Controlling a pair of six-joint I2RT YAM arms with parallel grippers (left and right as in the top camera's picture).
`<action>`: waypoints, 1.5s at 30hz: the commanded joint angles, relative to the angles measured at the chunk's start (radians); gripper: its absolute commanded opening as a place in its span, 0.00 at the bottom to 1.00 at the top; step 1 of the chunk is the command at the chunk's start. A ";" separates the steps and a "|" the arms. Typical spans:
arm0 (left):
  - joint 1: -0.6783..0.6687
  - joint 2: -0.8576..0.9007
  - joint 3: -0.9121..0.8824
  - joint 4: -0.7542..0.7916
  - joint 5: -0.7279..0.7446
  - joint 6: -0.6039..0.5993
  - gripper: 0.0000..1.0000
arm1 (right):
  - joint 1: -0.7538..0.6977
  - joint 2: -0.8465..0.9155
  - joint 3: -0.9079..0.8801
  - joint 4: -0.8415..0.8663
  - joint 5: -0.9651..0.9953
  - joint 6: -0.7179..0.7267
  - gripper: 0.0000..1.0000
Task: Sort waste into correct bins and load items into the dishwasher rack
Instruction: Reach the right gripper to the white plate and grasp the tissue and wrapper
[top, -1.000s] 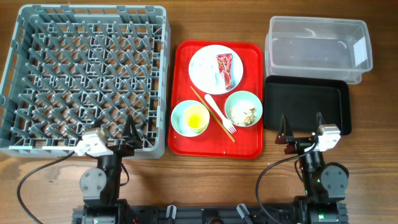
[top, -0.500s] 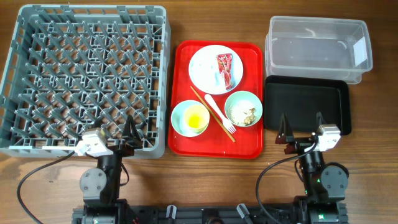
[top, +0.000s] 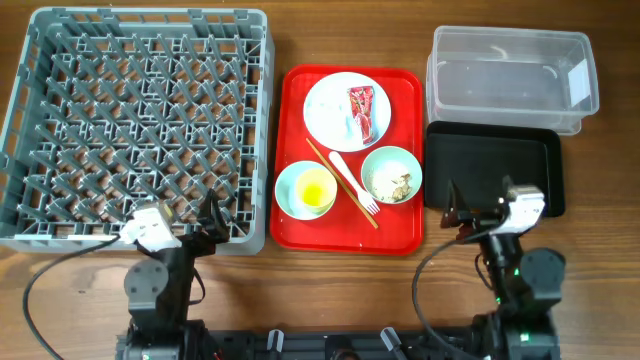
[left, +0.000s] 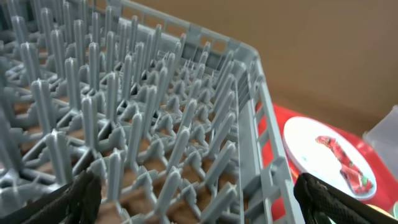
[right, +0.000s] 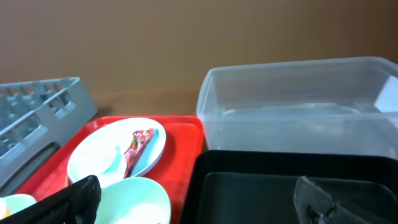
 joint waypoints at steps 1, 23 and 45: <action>0.007 0.134 0.142 -0.045 0.007 0.026 1.00 | -0.005 0.189 0.157 -0.033 -0.103 -0.039 1.00; 0.007 0.583 0.532 -0.273 -0.007 0.024 1.00 | 0.112 1.135 1.224 -0.525 -0.377 -0.086 1.00; 0.007 0.583 0.532 -0.273 -0.007 0.024 1.00 | 0.437 1.946 1.680 -0.798 -0.070 -0.060 0.89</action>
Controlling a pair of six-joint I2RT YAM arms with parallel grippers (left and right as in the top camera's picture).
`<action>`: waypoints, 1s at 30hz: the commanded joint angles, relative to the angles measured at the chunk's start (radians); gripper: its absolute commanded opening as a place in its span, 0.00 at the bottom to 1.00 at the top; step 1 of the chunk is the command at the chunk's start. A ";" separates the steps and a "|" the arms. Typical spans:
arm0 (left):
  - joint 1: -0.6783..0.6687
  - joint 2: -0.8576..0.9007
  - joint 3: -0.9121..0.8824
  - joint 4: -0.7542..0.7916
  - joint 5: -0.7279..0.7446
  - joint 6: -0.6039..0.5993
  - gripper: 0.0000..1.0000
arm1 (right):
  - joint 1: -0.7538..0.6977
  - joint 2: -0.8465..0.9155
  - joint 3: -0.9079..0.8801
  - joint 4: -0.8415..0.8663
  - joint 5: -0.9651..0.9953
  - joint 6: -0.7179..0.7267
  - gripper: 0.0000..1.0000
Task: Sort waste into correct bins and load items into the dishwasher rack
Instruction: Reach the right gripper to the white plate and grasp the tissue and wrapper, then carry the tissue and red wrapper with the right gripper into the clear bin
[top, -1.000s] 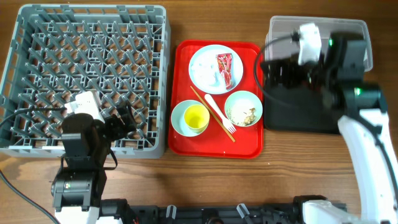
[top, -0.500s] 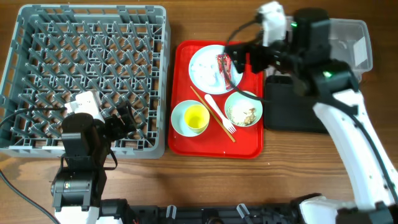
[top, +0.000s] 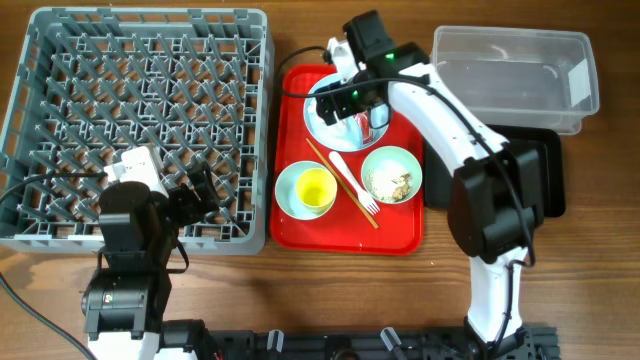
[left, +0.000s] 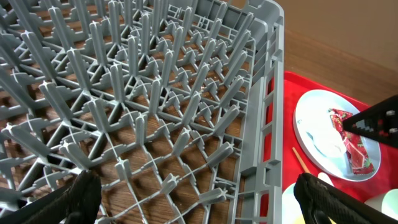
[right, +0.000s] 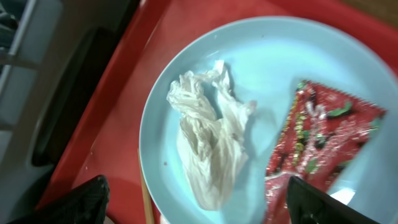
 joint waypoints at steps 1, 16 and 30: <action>0.007 -0.001 0.022 0.003 -0.005 0.016 1.00 | 0.006 0.062 0.013 0.004 0.016 0.080 0.86; 0.007 -0.001 0.022 -0.008 -0.006 0.016 1.00 | -0.011 0.007 0.012 -0.012 0.029 0.159 0.06; 0.007 -0.001 0.022 -0.007 -0.006 0.016 1.00 | -0.505 -0.303 0.002 -0.027 -0.087 0.156 1.00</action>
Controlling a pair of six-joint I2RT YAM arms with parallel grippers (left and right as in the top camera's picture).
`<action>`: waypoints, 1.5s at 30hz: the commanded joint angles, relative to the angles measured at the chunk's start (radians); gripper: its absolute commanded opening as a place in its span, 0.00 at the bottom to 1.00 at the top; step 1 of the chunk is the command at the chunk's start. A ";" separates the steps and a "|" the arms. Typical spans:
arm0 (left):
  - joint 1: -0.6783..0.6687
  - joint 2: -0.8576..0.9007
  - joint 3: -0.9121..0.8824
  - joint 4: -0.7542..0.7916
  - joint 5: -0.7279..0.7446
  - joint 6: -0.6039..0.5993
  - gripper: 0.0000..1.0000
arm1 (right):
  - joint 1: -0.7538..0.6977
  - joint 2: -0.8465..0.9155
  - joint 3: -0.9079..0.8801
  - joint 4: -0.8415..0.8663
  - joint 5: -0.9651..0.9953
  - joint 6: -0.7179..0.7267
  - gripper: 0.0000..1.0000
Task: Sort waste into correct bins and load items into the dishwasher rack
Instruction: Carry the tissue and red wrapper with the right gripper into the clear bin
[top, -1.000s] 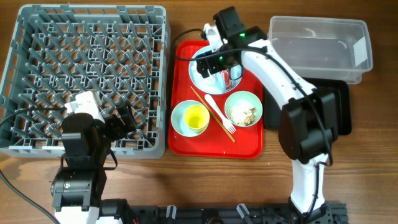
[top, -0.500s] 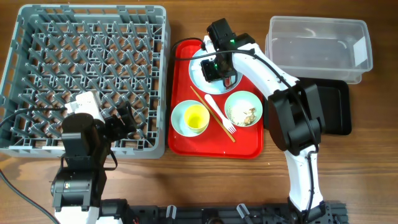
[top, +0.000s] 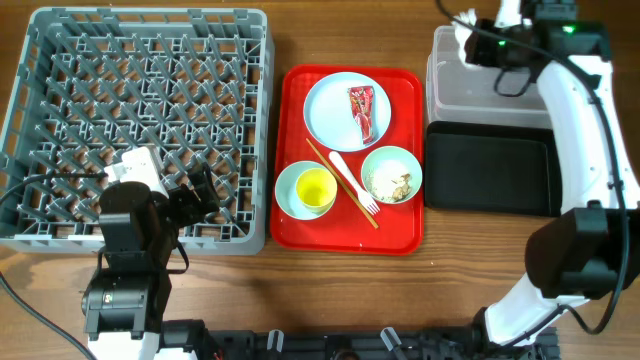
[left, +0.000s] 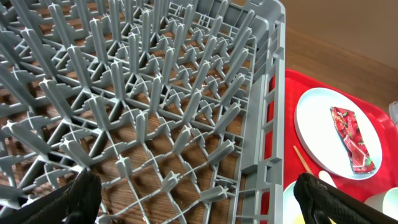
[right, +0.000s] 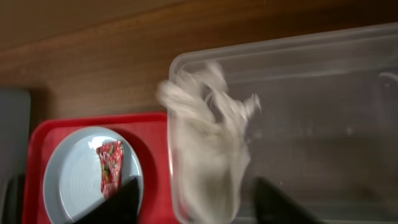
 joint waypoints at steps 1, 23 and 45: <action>0.007 -0.001 0.022 0.001 -0.006 0.016 1.00 | -0.035 0.004 0.005 0.054 -0.284 -0.003 1.00; 0.007 -0.001 0.022 0.000 -0.006 0.016 1.00 | 0.423 0.389 -0.068 0.063 0.080 0.210 0.76; 0.007 -0.001 0.022 0.000 -0.006 0.016 1.00 | 0.161 0.029 0.027 -0.042 0.109 0.314 0.04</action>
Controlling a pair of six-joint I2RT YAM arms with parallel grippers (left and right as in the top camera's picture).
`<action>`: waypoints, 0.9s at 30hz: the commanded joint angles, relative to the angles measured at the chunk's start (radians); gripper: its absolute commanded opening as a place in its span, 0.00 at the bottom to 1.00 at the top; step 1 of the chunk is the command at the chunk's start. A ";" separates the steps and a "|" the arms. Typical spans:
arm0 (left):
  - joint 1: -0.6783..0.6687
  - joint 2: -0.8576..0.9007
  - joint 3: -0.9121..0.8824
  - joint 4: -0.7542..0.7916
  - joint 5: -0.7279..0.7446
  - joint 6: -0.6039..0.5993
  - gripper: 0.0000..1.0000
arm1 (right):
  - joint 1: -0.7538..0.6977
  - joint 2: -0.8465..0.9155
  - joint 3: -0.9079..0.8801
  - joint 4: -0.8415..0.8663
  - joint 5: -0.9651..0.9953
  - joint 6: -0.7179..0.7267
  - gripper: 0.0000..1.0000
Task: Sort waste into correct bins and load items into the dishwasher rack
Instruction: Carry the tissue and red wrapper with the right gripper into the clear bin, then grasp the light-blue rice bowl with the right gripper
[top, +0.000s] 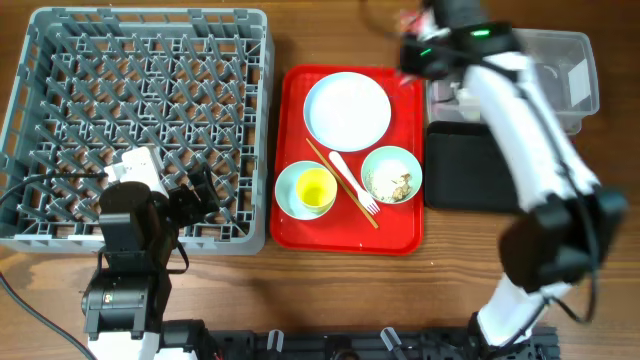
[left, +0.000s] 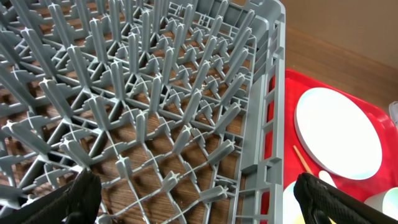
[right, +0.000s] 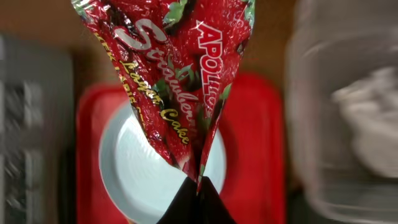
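Observation:
A red strawberry-cake wrapper (right: 180, 81) hangs from my right gripper (right: 199, 186), which is shut on its lower tip. In the overhead view the right gripper (top: 428, 38) is above the far right corner of the red tray (top: 405, 235), beside the clear bin (top: 560, 50). The white plate (top: 347, 110) under it is bare. A blurred white tissue (right: 367, 118) lies in the clear bin. My left gripper (left: 202, 199) stands open over the grey dishwasher rack (left: 270, 112) at its near right corner, holding nothing.
On the tray are a cup with yellow liquid (top: 305, 188), a bowl with food scraps (top: 391, 174), a white fork (top: 355, 185) and a chopstick (top: 322, 160). A black tray (top: 490, 170) sits in front of the clear bin.
The wrapper lay on the plate; now my right gripper holds it up off the plate. The tissue that the gripper held at the clear bin now lies inside it. The left arm is unchanged.
Both grippers sat open at the table's front edge. Then the right one was open over the plate with tissue and wrapper, and the left was over the rack. Later the tissue was at the clear bin. Now the plate is bare and the wrapper is held.

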 joint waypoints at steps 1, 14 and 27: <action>0.007 -0.001 0.022 0.000 -0.006 0.016 1.00 | -0.108 -0.021 0.004 -0.034 0.032 0.105 0.04; 0.007 -0.001 0.022 0.000 -0.006 0.016 1.00 | -0.252 -0.115 -0.043 -0.023 -0.202 -0.053 0.87; 0.007 -0.001 0.022 0.000 -0.006 0.016 1.00 | -0.031 -0.270 -0.070 -0.465 -0.171 -0.211 0.91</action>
